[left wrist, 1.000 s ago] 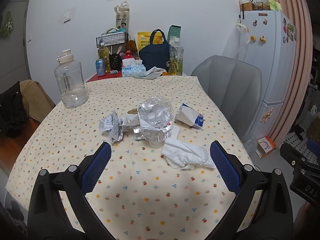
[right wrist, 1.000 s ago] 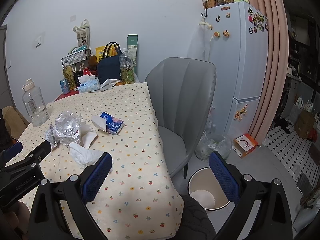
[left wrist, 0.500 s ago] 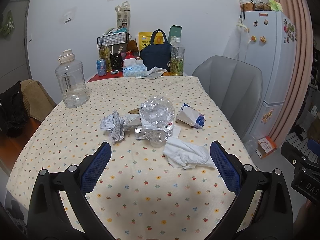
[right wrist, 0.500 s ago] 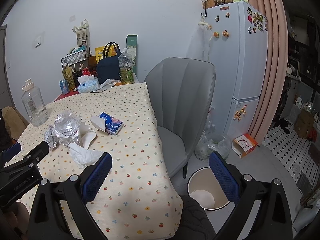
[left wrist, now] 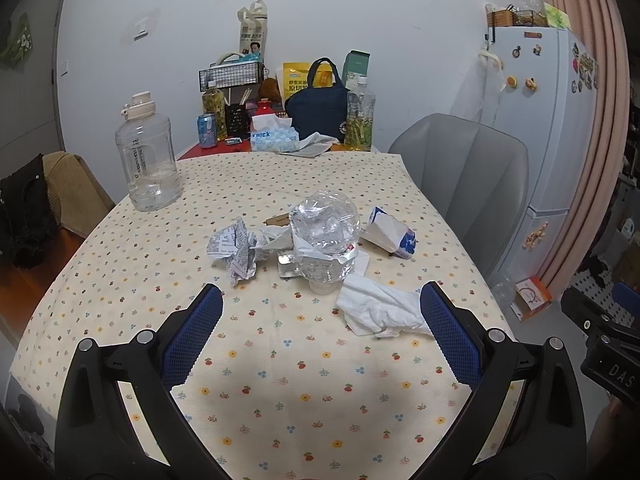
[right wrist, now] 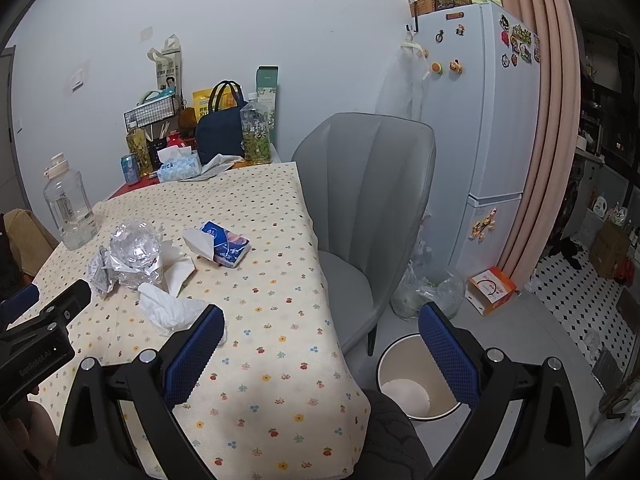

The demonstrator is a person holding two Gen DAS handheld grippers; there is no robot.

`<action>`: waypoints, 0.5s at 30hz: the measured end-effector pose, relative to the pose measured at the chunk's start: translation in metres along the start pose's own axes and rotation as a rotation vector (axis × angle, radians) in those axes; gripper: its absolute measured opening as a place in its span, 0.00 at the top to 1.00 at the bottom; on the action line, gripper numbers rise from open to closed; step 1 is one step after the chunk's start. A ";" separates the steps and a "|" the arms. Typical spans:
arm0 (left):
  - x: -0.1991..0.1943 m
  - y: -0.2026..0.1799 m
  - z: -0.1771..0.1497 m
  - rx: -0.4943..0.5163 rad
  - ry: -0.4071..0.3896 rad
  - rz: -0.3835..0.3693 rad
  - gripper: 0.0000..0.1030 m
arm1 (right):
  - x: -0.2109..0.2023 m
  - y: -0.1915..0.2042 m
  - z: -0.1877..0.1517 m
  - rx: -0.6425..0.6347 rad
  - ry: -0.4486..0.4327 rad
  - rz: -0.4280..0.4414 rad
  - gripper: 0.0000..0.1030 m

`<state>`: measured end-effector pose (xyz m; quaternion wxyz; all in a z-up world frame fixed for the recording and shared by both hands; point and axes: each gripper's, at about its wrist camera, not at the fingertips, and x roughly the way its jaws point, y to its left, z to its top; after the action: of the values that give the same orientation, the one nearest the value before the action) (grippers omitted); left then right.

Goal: Collect trash
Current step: 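Reach the right tool to the white tissue and close on it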

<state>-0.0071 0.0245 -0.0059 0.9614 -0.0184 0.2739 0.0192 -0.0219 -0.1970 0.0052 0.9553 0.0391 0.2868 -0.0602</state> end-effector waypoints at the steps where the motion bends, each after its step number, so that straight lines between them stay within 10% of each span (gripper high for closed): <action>1: 0.001 0.003 0.000 -0.005 0.002 0.005 0.05 | 0.001 0.002 0.000 -0.002 0.002 0.002 0.07; 15: 0.013 0.052 -0.001 -0.092 0.023 0.091 0.05 | 0.028 0.038 0.003 -0.060 0.047 0.093 0.07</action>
<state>0.0010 0.0764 -0.0149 0.9545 -0.0501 0.2842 0.0751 0.0080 -0.1626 -0.0057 0.9509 0.0251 0.3085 -0.0060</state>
